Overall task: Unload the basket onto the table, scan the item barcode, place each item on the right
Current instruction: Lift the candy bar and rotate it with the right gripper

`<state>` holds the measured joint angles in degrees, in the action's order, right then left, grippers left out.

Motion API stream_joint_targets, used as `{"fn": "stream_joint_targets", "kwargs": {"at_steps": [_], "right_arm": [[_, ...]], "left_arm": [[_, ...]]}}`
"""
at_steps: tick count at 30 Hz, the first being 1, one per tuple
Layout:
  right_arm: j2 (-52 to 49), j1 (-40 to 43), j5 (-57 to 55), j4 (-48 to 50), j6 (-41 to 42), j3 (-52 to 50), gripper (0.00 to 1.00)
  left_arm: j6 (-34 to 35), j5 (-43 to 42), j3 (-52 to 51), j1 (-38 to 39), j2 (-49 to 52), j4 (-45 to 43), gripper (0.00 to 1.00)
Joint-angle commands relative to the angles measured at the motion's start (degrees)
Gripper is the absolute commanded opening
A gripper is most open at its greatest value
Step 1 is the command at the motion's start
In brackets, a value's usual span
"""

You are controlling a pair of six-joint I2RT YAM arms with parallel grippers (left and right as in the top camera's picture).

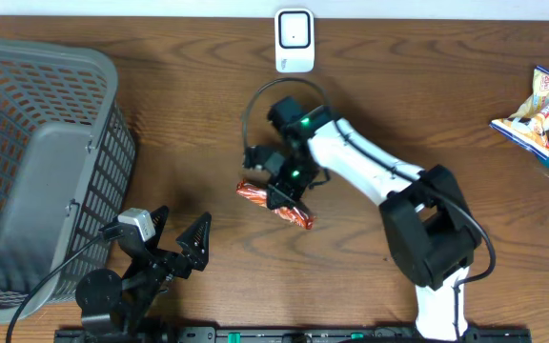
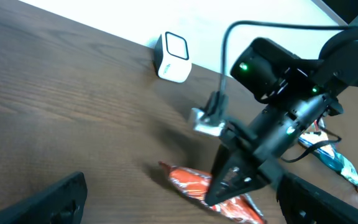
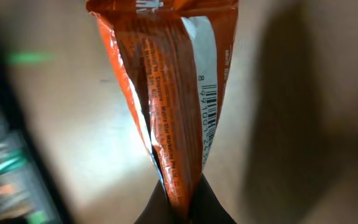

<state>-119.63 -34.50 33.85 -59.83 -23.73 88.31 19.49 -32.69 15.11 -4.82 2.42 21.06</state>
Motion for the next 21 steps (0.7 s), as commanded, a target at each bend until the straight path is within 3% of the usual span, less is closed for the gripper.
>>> {"fn": "stream_joint_targets", "kwargs": {"at_steps": [1, 17, 21], "right_arm": [[-1.7, 3.2, 15.2, -1.0, -6.0, -1.6, 0.01], [-10.5, 4.0, 10.5, 1.5, -5.4, -3.8, 0.01], [-10.9, 4.2, -0.6, 4.1, 1.6, -3.8, 0.08]], "left_arm": [[-0.1, -0.3, 0.0, -0.2, -0.3, -0.1, 0.98], [-0.1, -0.3, 0.0, -0.2, -0.3, -0.1, 0.98], [-0.1, -0.3, 0.0, -0.2, -0.3, -0.1, 0.98]]}}
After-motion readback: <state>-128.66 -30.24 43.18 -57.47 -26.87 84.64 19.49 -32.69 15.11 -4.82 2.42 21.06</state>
